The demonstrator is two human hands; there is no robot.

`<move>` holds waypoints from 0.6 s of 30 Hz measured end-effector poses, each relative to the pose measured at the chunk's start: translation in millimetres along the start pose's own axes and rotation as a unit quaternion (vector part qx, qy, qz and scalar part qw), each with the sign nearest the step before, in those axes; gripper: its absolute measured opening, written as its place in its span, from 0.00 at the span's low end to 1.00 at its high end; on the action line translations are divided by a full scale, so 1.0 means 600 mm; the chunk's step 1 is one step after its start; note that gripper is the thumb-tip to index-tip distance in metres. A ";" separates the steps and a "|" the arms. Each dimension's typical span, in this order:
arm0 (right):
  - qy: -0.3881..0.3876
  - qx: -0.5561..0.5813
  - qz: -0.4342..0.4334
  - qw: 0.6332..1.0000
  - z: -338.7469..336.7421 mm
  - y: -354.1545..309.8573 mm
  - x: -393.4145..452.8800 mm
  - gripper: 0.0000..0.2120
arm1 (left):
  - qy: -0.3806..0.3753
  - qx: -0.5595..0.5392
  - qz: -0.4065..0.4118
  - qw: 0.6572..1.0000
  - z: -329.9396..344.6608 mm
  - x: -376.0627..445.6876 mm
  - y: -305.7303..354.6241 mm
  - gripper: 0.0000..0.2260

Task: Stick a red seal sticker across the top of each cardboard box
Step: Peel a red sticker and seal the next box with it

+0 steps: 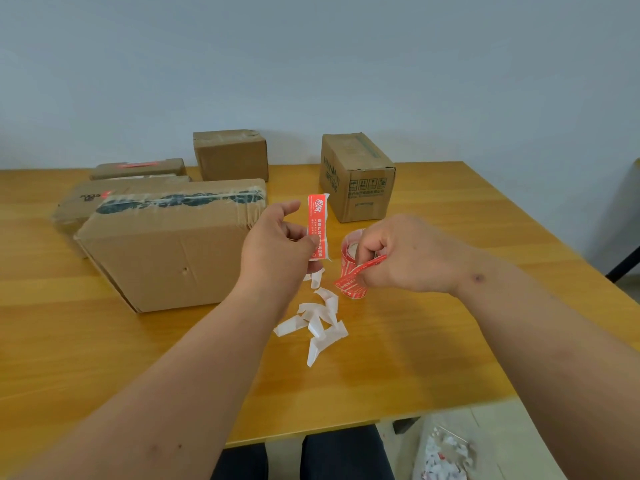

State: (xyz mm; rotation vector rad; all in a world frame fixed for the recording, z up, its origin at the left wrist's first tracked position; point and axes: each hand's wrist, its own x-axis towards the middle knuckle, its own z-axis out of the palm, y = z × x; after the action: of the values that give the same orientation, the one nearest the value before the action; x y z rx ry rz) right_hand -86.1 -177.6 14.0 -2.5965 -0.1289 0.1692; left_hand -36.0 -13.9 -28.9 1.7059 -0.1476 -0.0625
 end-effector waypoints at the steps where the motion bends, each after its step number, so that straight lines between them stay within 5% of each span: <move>1: -0.001 -0.012 -0.002 1.000 -0.001 -0.001 0.000 0.06 | -0.001 -0.002 -0.002 1.000 -0.001 0.001 0.002 0.24; 8: 0.084 -0.045 -0.019 0.995 -0.008 -0.031 0.001 0.09 | -0.036 -0.021 -0.022 0.999 -0.005 -0.004 0.008 0.21; 12: 0.065 -0.069 -0.008 0.995 0.003 -0.038 0.010 0.09 | -0.047 -0.055 -0.031 0.997 -0.008 -0.007 0.014 0.21; 18: 0.085 0.062 0.000 0.994 0.006 -0.039 0.004 0.07 | -0.046 -0.080 -0.020 0.996 -0.011 -0.013 0.023 0.20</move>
State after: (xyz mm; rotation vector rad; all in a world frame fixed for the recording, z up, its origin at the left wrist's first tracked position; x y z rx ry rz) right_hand -85.5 -155.2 22.7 -2.4740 -0.0550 -0.0425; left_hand -43.9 -8.0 -14.4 1.5464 -0.1714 -0.1784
